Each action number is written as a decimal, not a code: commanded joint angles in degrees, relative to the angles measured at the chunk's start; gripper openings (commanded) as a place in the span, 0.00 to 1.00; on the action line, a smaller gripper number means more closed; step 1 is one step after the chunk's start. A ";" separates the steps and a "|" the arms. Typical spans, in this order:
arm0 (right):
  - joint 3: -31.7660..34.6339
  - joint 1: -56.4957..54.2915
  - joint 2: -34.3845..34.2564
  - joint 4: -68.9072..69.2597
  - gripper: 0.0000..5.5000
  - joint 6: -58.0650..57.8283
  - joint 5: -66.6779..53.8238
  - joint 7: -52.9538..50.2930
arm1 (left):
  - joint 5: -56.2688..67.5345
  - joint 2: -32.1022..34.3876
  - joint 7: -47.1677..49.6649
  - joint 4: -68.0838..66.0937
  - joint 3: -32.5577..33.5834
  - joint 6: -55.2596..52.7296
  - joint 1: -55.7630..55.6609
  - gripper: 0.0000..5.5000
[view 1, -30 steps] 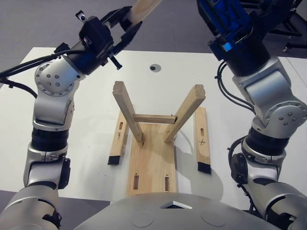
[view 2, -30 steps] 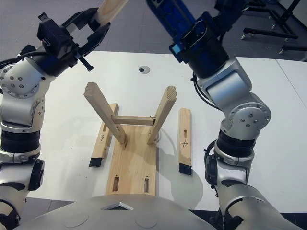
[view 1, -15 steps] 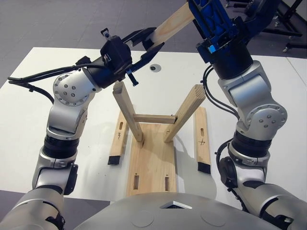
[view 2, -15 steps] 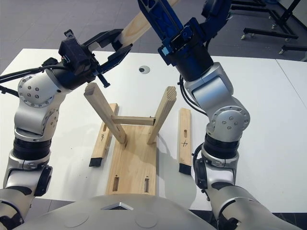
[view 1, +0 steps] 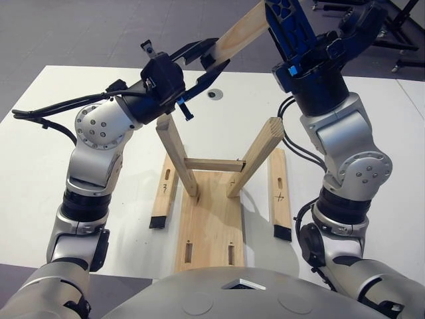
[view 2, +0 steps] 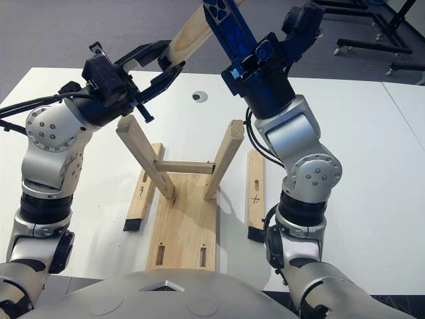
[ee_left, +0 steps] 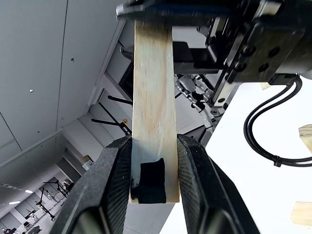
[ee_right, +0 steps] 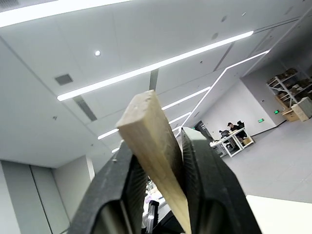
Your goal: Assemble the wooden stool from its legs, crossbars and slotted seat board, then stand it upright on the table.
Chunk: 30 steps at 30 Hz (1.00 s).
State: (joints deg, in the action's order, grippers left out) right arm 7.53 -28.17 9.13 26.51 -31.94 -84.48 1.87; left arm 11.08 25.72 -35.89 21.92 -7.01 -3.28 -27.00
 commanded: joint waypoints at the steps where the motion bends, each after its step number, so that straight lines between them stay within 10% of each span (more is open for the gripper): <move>1: -0.74 -0.93 -0.59 1.43 0.14 0.55 0.39 -0.09 | 0.04 0.47 0.02 -0.65 0.84 -2.04 0.37 0.23; 13: 0.39 0.67 0.08 4.06 0.10 1.98 4.52 0.74 | 1.74 0.19 -1.14 -2.93 0.73 -4.29 -1.16 0.23; 30: 1.36 -1.24 1.91 1.96 0.07 3.18 8.20 2.99 | 0.55 0.24 -0.02 -2.33 1.47 -4.90 -0.25 0.70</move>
State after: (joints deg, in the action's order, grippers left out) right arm 8.70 -27.71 10.92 29.22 -29.30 -77.00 4.74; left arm 12.18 25.58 -36.01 18.87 -5.98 -7.54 -27.72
